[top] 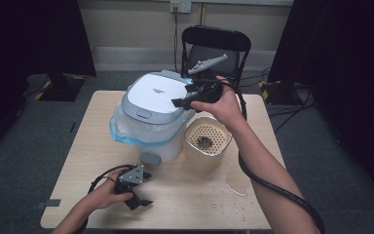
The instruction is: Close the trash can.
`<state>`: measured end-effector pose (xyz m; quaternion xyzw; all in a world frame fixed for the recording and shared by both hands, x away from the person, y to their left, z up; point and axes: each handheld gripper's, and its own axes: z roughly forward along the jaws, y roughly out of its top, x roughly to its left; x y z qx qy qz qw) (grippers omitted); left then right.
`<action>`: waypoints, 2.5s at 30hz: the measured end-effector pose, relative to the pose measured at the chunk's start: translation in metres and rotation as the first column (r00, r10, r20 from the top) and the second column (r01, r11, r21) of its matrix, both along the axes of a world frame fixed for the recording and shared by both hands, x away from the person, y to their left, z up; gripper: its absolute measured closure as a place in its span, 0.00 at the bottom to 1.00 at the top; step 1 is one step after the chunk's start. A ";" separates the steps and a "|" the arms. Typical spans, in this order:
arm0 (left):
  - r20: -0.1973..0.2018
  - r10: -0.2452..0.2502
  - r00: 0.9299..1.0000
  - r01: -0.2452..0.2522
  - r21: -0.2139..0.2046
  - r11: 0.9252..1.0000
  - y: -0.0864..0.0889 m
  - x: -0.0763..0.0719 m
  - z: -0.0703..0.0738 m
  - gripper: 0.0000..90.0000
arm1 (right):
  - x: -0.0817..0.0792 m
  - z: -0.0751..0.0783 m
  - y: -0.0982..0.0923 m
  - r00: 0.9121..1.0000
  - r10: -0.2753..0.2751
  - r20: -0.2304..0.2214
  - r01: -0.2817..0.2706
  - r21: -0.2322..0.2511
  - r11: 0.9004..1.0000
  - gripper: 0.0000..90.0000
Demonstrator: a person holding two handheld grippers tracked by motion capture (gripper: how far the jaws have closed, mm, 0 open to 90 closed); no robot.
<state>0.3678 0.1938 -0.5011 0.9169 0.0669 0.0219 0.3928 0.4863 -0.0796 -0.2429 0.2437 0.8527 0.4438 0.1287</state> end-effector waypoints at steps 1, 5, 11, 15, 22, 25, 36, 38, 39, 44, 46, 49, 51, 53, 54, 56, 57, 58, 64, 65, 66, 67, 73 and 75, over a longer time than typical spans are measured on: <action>0.000 -0.001 1.000 0.001 0.001 1.000 0.000 0.000 0.000 0.06 | -0.001 0.000 -0.002 1.000 -0.006 0.005 0.006 0.001 1.000 0.25; 0.000 0.000 1.000 0.000 0.001 1.000 0.000 0.000 0.000 0.06 | -0.005 -0.002 -0.009 1.000 -0.009 0.009 0.009 -0.002 1.000 0.19; 0.001 -0.001 1.000 0.001 0.001 1.000 0.000 0.000 0.000 0.06 | -0.013 -0.006 -0.019 1.000 -0.001 0.010 0.001 -0.012 1.000 0.16; 0.000 0.000 1.000 0.000 0.001 1.000 0.000 0.000 0.000 0.06 | -0.016 -0.008 -0.022 1.000 0.002 0.008 -0.002 -0.012 1.000 0.16; 0.000 0.000 1.000 0.000 0.001 1.000 0.000 0.000 0.000 0.06 | -0.020 -0.012 -0.029 1.000 0.010 -0.006 -0.010 0.000 1.000 0.16; 0.001 -0.001 1.000 0.001 0.000 1.000 0.000 0.000 0.000 0.06 | -0.021 -0.014 -0.033 1.000 0.007 -0.008 -0.007 0.008 1.000 0.16; 0.000 0.000 1.000 0.000 0.000 1.000 0.000 0.000 0.000 0.06 | -0.026 -0.024 -0.047 1.000 -0.010 -0.007 0.010 0.005 1.000 0.16; 0.001 0.000 1.000 0.000 0.000 1.000 0.000 0.000 0.000 0.06 | -0.027 -0.026 -0.049 1.000 -0.013 -0.008 0.013 0.006 1.000 0.16; 0.000 0.000 1.000 0.000 0.000 1.000 0.000 0.000 0.000 0.06 | -0.028 -0.027 -0.050 1.000 -0.011 -0.008 0.011 0.005 1.000 0.16; 0.000 0.000 1.000 0.000 0.000 1.000 0.000 0.000 0.000 0.06 | -0.032 -0.032 -0.054 1.000 -0.011 -0.006 0.011 0.006 1.000 0.16; 0.000 0.000 1.000 0.000 0.000 1.000 0.000 0.000 0.000 0.06 | -0.033 -0.034 -0.056 1.000 -0.012 -0.009 0.012 0.008 1.000 0.16; 0.001 0.000 1.000 0.000 0.000 1.000 0.000 0.000 0.000 0.06 | -0.035 -0.038 -0.060 1.000 -0.020 -0.008 0.020 0.006 1.000 0.16; 0.000 0.000 1.000 0.000 0.000 1.000 0.000 0.000 0.000 0.06 | -0.036 -0.040 -0.064 1.000 -0.025 -0.010 0.025 0.011 1.000 0.16; 0.001 0.000 1.000 0.000 0.000 1.000 0.000 0.000 0.000 0.06 | -0.037 -0.042 -0.067 0.999 -0.030 -0.011 0.031 0.017 0.999 0.16; 0.001 0.000 1.000 0.000 0.000 1.000 0.000 0.000 0.000 0.06 | -0.038 -0.043 -0.068 0.999 -0.033 -0.012 0.033 0.015 0.999 0.16; 0.001 0.001 1.000 -0.001 -0.002 1.000 0.000 0.000 0.000 0.06 | -0.040 -0.045 -0.071 0.999 -0.026 -0.019 0.027 0.021 0.999 0.16; 0.001 0.001 1.000 -0.001 -0.002 1.000 0.000 0.000 0.000 0.06 | -0.041 -0.047 -0.073 0.999 -0.027 -0.019 0.028 0.019 0.999 0.16; 0.001 0.001 1.000 -0.001 -0.002 1.000 0.000 0.000 0.000 0.06 | -0.042 -0.048 -0.074 0.999 -0.028 -0.018 0.028 0.020 0.999 0.16; 0.001 0.001 1.000 -0.001 -0.002 1.000 0.000 0.000 0.000 0.06 | -0.047 -0.055 -0.084 0.999 -0.034 -0.028 0.034 0.015 0.999 0.16; 0.001 0.001 1.000 -0.001 -0.002 1.000 0.000 0.000 0.000 0.06 | -0.048 -0.056 -0.085 0.999 -0.030 -0.029 0.030 0.011 0.999 0.16; 0.002 0.002 1.000 -0.002 -0.004 1.000 0.000 0.000 0.000 0.06 | -0.050 -0.057 -0.087 0.999 -0.029 -0.027 0.029 0.003 1.000 0.16; 0.002 0.001 1.000 -0.001 -0.003 1.000 0.000 0.000 0.000 0.06 | -0.051 -0.058 -0.088 0.999 -0.024 -0.024 0.024 -0.004 1.000 0.16; 0.002 0.001 1.000 -0.001 -0.003 1.000 0.000 0.000 0.000 0.06 | -0.061 -0.066 -0.094 1.000 -0.019 -0.023 0.018 -0.023 1.000 0.16; 0.002 0.002 1.000 -0.002 -0.003 1.000 0.000 0.000 0.000 0.06 | -0.064 -0.069 -0.096 1.000 -0.017 -0.024 0.016 -0.027 1.000 0.16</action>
